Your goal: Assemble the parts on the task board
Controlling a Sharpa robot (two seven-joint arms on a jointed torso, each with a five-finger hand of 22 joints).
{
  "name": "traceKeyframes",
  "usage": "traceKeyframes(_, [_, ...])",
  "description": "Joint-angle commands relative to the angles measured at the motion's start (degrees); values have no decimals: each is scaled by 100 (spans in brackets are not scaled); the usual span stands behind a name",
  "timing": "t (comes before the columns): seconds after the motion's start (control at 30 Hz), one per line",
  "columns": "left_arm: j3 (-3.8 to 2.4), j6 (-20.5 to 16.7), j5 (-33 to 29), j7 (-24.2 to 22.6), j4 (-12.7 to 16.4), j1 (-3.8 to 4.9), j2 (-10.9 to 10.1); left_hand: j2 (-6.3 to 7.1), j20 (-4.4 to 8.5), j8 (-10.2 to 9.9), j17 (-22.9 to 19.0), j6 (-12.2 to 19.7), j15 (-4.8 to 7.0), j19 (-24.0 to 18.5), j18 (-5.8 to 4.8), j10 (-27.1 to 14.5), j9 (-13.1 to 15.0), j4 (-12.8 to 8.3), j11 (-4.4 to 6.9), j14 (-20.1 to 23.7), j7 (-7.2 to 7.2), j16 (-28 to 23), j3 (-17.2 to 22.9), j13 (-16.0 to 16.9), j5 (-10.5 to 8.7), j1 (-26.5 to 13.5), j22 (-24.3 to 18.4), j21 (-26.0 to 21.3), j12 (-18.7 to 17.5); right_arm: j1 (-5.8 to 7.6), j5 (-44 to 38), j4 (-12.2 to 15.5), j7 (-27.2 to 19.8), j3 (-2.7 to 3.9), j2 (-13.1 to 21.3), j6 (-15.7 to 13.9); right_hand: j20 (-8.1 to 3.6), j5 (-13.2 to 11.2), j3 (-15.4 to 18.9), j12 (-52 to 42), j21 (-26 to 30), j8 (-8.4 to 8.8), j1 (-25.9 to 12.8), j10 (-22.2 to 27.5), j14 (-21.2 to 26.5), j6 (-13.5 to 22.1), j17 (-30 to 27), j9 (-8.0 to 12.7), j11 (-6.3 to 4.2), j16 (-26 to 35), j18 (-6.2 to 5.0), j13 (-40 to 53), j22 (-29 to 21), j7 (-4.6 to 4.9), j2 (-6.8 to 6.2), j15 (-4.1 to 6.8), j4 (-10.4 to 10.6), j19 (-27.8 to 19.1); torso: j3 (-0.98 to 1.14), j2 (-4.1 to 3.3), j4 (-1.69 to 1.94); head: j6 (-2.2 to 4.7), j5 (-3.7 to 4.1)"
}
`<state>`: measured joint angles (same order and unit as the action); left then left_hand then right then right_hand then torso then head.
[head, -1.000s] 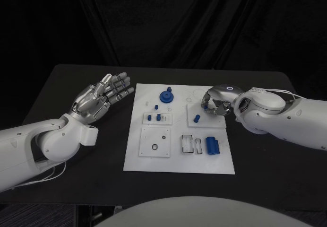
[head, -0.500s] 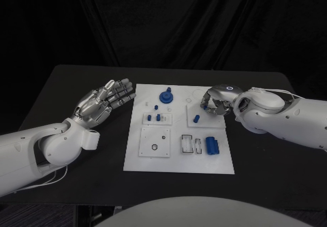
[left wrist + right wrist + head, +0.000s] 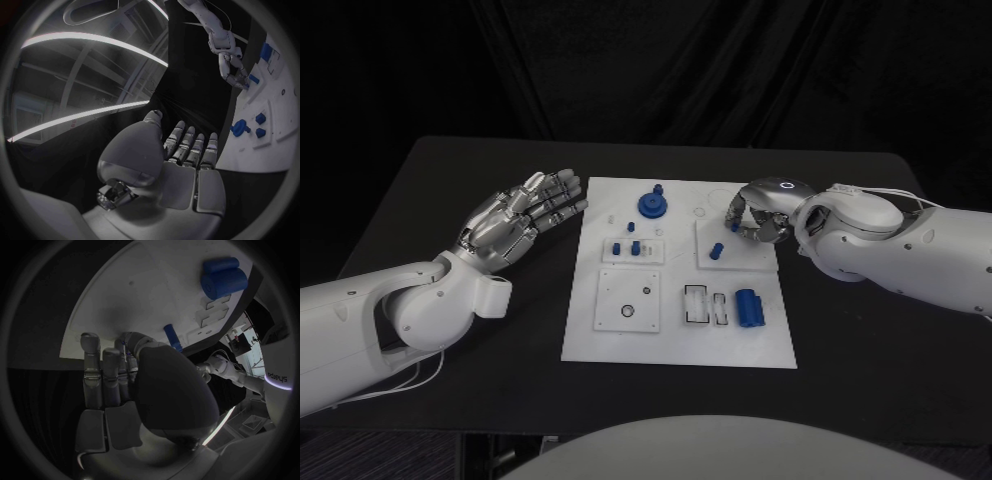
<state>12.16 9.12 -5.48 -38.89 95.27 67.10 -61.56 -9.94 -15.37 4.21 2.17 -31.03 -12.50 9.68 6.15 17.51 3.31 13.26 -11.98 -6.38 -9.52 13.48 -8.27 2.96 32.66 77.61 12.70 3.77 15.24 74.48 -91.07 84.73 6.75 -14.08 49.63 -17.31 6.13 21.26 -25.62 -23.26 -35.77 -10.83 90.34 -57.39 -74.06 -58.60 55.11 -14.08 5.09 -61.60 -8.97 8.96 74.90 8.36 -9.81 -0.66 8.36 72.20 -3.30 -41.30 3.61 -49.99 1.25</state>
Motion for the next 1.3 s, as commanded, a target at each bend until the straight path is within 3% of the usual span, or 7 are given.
traceKeyframes(0.03, [-5, 50, 27, -387, -4, -7, 9, -6, -38, 24, 5, -12, -28, 1, 71, -41, -1, -45, -12, 3, -318, 38, -1, -3, 27, 69, 9, 34, -3, -28, -8, 24, -37, -6, 29, -164, -32, -22, 8, 31, -55, -33, -28, -76, -16, -49, 6, -23, -19, 30, -6, 5, 339, -2, 46, 51, -42, 8, -1, -1, -6, -1, -15])
traceKeyframes(0.17, [-5, 47, 27, -337, -1, -8, 11, -11, -52, 22, 6, -3, -33, 6, 78, -54, -2, -52, -13, 2, -320, 45, 2, -4, 35, 74, 15, 39, -8, -23, -8, 113, -57, 13, 90, -288, -43, -68, 19, 54, -108, -52, -73, -151, -42, -95, 9, -58, -41, 30, -1, 4, 342, -23, 45, 67, -59, 19, -1, -1, 2, -1, -25])
traceKeyframes(0.47, [-5, 37, 27, -261, -12, -9, 24, -25, -91, 19, 9, 17, -53, 22, 95, -87, -4, -67, -17, -6, -327, 64, 10, -6, 47, 85, 33, 54, -22, 61, -8, 228, -11, 35, 186, -357, -61, -417, 96, 187, -206, -112, -300, -345, -131, -220, 24, -201, -103, 29, 17, -12, 338, -97, 66, 102, 6, 73, 1, 1, -5, -1, -40])
traceKeyframes(0.73, [-5, 42, 27, -176, -29, -10, 44, -30, -107, 15, 10, 40, -62, 29, 102, -106, -7, -73, -21, -7, -329, 69, 13, -7, 52, 88, 41, 61, -31, 135, -8, 274, 27, 38, 243, -342, -68, -542, 144, 248, -190, -146, -383, -423, -152, -272, 13, -280, -127, 48, 19, -15, 325, -131, 66, 115, 46, 93, -6, 1, 10, -1, -40])
traceKeyframes(0.97, [-5, 54, 27, -105, -47, -11, 61, -30, -116, 12, 9, 52, -68, 34, 106, -126, -8, -77, -22, -3, -331, 66, 14, -9, 53, 90, 48, 66, -43, 235, -8, 365, 46, 39, 310, -324, -72, -580, 167, 269, -174, -162, -417, -464, -155, -294, 0, -318, -139, 66, 19, -12, 318, -148, 67, 122, 66, 101, -4, -1, -1, -1, -61])
traceKeyframes(1.3, [-5, 62, 27, -46, -65, -14, 68, -28, -121, 10, 10, 57, -72, 39, 108, -131, -9, -82, -25, -5, -334, 73, 13, -9, 54, 92, 52, 69, -42, 430, -8, 967, 66, 38, 555, -317, -79, -547, 178, 290, -246, -168, -423, -491, -177, -301, 17, -346, -150, 55, 31, -10, 331, -159, 57, 133, 63, 138, 1, 0, -3, -1, -133])
